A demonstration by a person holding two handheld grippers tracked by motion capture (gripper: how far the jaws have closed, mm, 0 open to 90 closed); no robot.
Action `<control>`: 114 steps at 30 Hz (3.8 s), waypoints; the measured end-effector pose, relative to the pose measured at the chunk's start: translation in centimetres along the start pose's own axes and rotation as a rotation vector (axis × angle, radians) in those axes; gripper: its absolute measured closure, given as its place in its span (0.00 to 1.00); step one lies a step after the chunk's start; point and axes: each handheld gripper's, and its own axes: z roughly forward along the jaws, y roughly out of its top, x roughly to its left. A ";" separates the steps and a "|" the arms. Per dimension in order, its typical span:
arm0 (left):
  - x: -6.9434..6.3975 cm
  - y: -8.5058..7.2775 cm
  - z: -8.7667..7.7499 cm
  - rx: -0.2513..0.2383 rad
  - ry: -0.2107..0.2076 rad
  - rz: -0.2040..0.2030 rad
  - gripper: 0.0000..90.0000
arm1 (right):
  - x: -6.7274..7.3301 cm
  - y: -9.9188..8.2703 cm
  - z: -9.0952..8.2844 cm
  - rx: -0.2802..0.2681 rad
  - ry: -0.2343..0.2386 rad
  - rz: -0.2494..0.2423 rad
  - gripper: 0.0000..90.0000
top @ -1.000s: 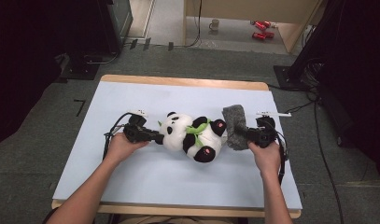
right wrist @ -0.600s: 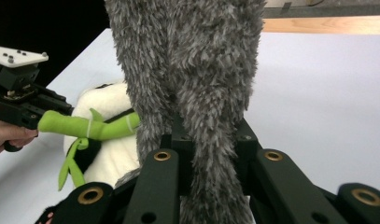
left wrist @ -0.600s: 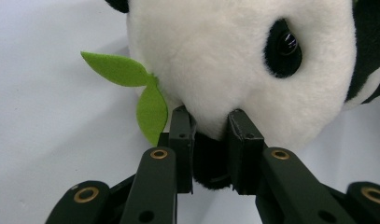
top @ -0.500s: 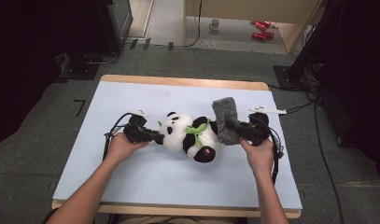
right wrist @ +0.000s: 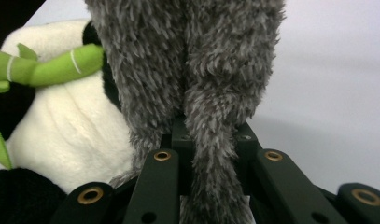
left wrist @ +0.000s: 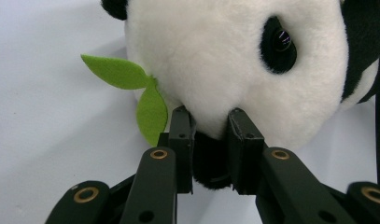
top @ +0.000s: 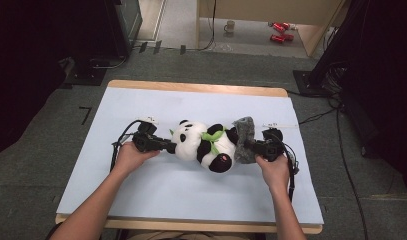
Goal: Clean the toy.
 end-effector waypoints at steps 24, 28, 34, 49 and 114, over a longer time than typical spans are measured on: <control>0.5 0.2 0.0 0.021 -0.031 -0.022 0.82 | 4.1 0.4 -5.9 -0.014 0.052 -0.056 0.86; 0.5 0.2 0.0 0.021 -0.029 -0.024 0.82 | 6.9 0.7 -6.3 0.003 0.108 -0.118 0.86; 0.4 0.2 0.0 0.020 -0.023 -0.023 0.83 | 9.6 0.5 -5.6 0.035 0.171 -0.178 0.86; 0.3 0.2 0.2 0.033 -0.022 -0.015 0.83 | 10.1 -2.6 -3.1 0.125 0.116 -0.246 0.85; 0.3 0.4 0.4 0.025 0.008 -0.030 0.83 | 7.1 -3.3 -2.6 0.132 0.101 -0.180 0.86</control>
